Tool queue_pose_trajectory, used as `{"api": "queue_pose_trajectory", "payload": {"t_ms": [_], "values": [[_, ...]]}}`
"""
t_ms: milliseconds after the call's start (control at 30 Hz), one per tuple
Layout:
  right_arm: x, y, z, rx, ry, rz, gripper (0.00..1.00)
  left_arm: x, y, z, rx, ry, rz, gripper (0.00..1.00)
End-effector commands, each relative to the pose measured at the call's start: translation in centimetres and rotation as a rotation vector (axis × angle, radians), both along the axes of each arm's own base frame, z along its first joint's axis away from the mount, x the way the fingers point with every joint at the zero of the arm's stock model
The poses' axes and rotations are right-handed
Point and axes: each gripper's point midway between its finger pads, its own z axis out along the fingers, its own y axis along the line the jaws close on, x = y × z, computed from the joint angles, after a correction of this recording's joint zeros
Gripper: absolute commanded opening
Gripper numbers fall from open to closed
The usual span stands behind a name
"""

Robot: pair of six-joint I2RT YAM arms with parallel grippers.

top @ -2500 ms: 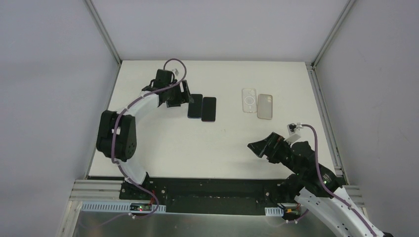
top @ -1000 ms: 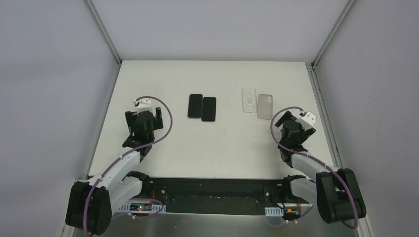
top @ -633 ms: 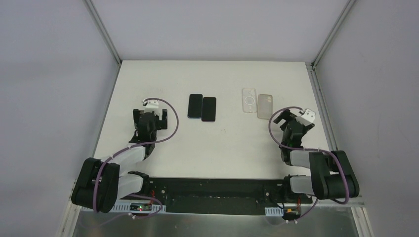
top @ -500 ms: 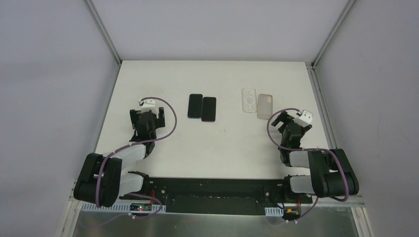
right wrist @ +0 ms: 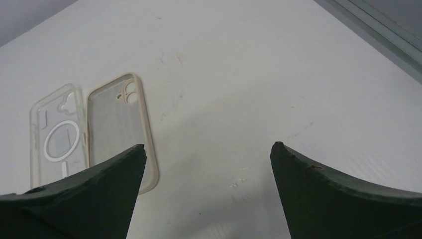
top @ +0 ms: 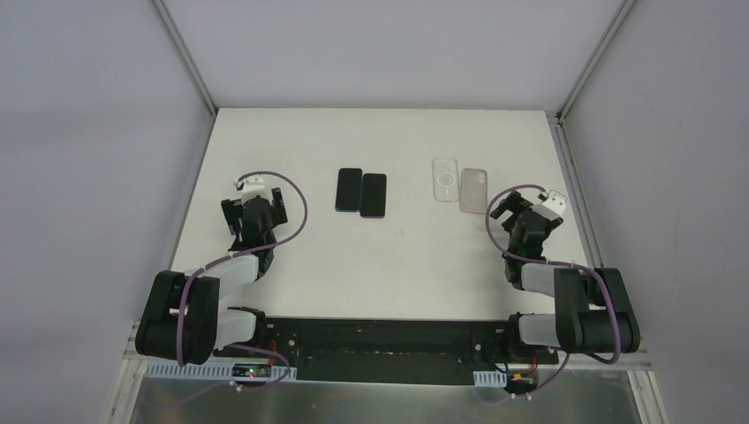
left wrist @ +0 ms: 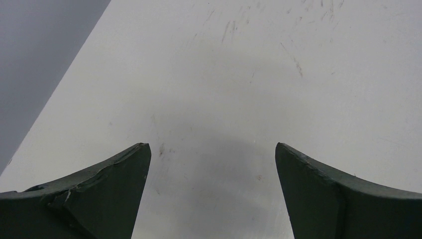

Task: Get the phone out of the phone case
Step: Reset both arms

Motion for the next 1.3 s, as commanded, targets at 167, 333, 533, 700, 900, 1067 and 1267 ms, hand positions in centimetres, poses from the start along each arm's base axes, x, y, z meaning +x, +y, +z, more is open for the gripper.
{"api": "queue_pose_trajectory", "payload": {"t_ms": [167, 333, 533, 700, 900, 1067, 1267], "values": [[1.0, -0.9, 1.7, 0.048, -0.045, -0.029, 1.0, 0.8, 0.1, 1.9, -0.02, -0.071, 0.019, 0.99], [1.0, -0.8, 1.7, 0.049, -0.046, -0.027, 1.0, 0.8, 0.1, 1.9, -0.02, -0.071, 0.019, 0.99], [1.0, -0.8, 1.8, 0.048, -0.047, -0.028, 1.0, 1.1, 0.0, 2.1, -0.022, -0.074, 0.015, 0.99], [1.0, -0.8, 1.8, 0.048, -0.048, -0.028, 1.0, 3.3, -2.9, 0.8, 0.038, 0.153, -0.169, 0.99], [1.0, -0.8, 1.7, 0.048, -0.047, -0.027, 1.0, 6.7, -10.3, -3.2, -0.091, 0.733, -0.607, 0.99], [0.9, -0.8, 1.7, 0.047, -0.046, -0.027, 1.0, 8.9, -10.1, -3.3, -0.357, 1.028, -0.48, 0.86], [0.9, -0.8, 1.7, 0.047, -0.047, -0.028, 1.0, 9.4, -9.1, -3.4, -0.34, 1.004, -0.409, 0.99]]}}
